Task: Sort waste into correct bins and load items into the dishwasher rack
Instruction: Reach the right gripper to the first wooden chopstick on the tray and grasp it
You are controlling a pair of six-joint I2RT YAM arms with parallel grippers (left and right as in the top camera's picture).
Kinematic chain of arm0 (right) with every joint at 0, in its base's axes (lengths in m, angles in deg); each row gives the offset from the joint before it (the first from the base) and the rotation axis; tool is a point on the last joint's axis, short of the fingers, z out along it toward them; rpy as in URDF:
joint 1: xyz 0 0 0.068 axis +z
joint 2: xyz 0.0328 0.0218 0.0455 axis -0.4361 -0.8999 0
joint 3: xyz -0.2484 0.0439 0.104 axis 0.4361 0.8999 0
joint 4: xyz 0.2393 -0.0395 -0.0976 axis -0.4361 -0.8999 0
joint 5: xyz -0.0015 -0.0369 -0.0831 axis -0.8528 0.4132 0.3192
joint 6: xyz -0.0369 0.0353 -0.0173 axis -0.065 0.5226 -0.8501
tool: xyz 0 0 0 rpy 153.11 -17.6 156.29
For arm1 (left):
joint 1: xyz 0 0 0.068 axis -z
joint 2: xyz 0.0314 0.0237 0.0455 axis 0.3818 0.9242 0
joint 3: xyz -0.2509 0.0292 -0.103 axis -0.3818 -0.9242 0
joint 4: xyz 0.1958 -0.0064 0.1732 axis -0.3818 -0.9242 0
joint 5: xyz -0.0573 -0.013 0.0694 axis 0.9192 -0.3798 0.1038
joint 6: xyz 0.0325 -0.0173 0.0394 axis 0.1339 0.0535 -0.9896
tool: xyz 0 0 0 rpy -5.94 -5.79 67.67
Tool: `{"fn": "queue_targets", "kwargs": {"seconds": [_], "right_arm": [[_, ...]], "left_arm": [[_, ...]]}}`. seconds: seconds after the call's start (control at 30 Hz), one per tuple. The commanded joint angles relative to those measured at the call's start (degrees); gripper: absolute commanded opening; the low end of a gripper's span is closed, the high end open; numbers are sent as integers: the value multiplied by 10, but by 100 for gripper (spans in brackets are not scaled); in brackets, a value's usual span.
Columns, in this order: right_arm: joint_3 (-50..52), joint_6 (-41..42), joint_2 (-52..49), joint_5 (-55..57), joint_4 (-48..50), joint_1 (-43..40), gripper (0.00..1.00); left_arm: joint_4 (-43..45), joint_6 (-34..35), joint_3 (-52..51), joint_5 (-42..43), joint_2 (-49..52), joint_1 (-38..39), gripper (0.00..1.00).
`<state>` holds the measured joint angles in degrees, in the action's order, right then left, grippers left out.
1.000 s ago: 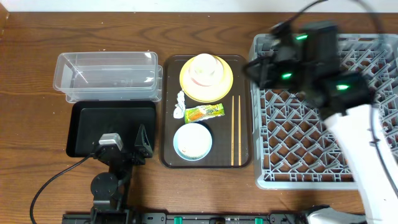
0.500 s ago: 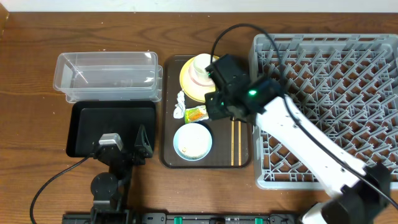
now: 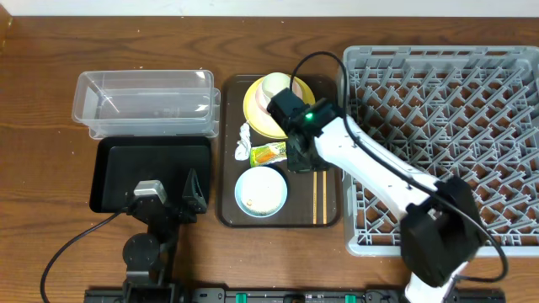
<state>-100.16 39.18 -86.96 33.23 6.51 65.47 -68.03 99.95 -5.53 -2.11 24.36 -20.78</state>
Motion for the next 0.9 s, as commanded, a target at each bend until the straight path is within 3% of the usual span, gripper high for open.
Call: {"fn": "queue_targets", "kwargs": {"seconds": [0.0, 0.13, 0.87], "right_arm": [[4, 34, -23, 18, -2, -2, 15], [23, 49, -34, 18, 6, -5, 11], [153, 59, -34, 18, 142, -7, 12]], "left_arm": [[-21, -8, -9, 2, 0, 2, 93], [-21, -8, -9, 2, 0, 2, 93], [-21, -8, -9, 2, 0, 2, 93]]}}
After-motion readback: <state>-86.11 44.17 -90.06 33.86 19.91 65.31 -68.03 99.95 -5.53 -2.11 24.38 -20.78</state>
